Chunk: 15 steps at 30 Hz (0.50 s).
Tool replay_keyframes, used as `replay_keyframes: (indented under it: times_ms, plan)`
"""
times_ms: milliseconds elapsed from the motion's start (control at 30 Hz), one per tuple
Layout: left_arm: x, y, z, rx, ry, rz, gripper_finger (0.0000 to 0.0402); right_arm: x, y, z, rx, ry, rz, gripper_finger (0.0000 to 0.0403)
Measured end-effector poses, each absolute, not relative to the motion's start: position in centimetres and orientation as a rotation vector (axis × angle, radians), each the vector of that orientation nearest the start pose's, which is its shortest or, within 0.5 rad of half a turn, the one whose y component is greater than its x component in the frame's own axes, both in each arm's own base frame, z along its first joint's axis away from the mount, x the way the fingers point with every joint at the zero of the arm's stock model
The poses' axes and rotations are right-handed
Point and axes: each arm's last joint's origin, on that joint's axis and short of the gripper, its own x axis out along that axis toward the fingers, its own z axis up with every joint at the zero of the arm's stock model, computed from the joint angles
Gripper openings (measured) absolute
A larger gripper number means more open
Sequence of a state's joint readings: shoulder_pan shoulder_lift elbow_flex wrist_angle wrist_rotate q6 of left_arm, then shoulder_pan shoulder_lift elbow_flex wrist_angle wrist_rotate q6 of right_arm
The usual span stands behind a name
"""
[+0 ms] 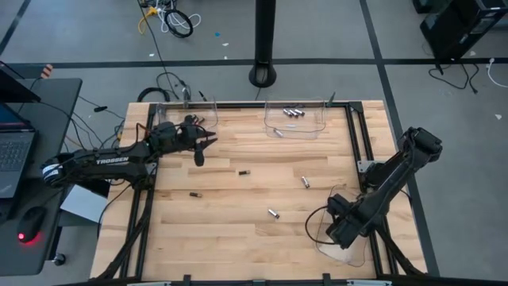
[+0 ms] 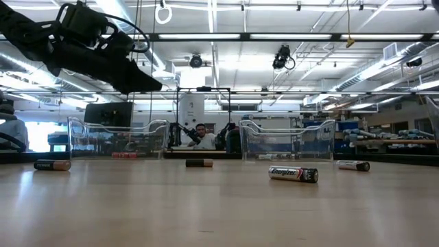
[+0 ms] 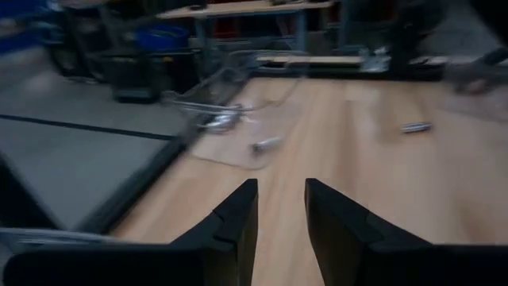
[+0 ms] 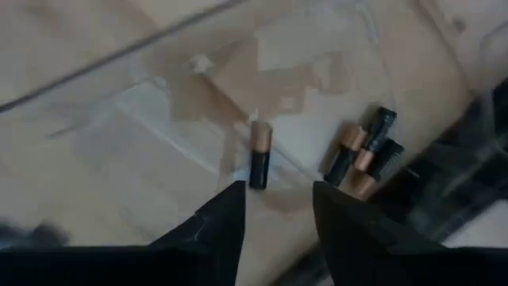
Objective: Sort batteries
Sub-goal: Put the silver battery into the top right transparent bin
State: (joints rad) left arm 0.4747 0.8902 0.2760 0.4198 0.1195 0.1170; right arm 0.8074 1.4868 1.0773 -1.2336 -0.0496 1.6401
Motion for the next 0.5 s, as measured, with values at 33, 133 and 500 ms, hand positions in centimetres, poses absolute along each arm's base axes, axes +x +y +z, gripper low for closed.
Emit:
replay_keyframes:
  times_ms: [33, 133, 500]
  plan:
    - [16.5, 8.0, 19.8, 0.036, 0.201, 0.317, 0.0110, 16.6, 17.5, 23.8, 0.607, 1.539, -0.686, 0.0153]
    - [16.7, 7.5, 19.8, 0.008, 0.193, 0.242, 0.0100, 16.9, 17.5, 26.6, 0.547, 1.463, -0.674, 0.0120]
    - [18.1, 3.5, 20.3, 0.059, 0.177, -0.008, 0.0029, 21.8, 13.5, 28.0, 0.283, 1.221, -0.543, 0.0018]
